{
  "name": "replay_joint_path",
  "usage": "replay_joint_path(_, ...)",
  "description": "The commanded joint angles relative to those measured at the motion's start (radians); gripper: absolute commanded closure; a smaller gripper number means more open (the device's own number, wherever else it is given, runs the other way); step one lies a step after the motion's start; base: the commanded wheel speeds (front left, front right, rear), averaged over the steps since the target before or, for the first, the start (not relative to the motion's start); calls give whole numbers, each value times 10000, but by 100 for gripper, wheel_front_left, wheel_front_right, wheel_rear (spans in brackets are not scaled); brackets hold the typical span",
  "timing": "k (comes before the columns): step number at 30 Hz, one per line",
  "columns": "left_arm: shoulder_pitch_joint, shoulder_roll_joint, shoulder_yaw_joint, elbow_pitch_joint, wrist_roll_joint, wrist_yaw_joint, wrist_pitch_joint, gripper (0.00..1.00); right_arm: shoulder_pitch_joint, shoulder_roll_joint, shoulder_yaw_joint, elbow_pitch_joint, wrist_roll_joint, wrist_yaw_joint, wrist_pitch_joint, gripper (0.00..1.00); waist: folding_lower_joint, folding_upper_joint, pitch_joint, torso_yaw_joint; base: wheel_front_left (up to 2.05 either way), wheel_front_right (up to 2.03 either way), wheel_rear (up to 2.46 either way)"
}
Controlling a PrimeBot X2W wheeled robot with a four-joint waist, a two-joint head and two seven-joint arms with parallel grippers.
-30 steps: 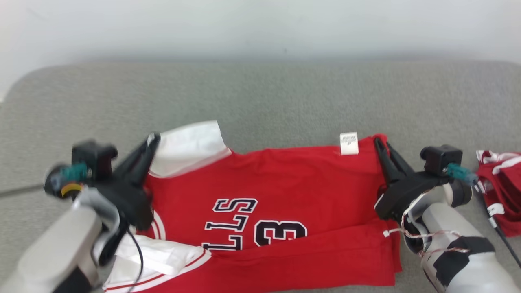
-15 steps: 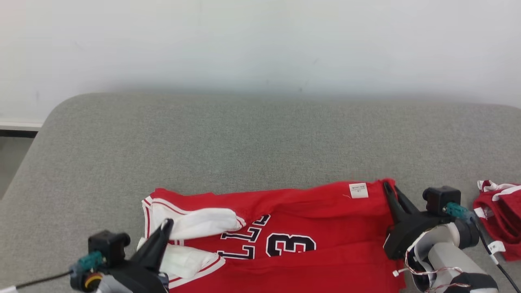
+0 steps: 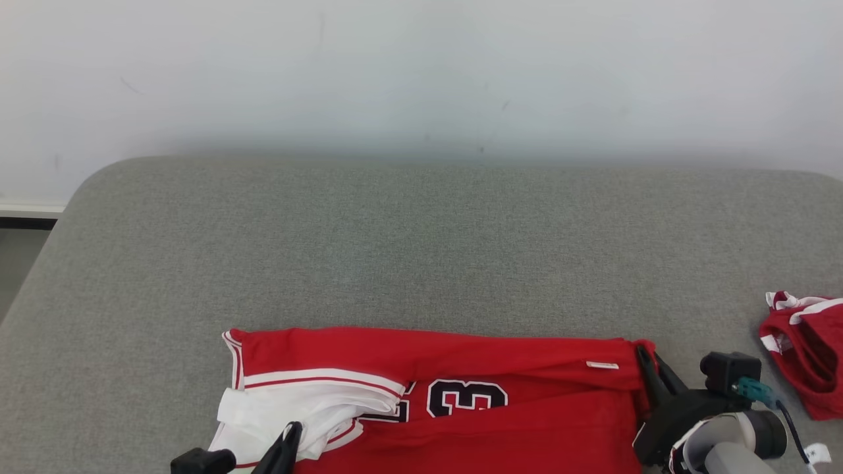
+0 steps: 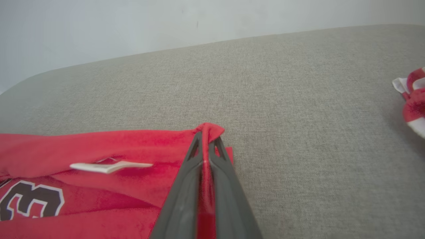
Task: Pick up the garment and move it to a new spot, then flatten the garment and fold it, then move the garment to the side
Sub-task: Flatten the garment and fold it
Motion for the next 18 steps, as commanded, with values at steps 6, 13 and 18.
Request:
replay_joint_path(6, 866, -634, 1570, -557, 1526, 122, -30, 0, 788, 167, -660, -849, 776, -24, -39, 0, 0, 1, -77, 74, 0, 0, 0)
replay_joint_path(13, 1726, -1505, 3263, -1178, 3152, 180, -29, 0, 1860, 284, -799, -1604, 1252, -24, 35, 0, 0, 1, -79, 128, 0, 0, 0)
replay_joint_path(18, 1780, -1968, 3705, -1139, 3714, -49, -29, 0, 1826, 357, -243, -1081, 1584, -24, 588, 0, 0, 1, 47, 172, 0, 0, 0)
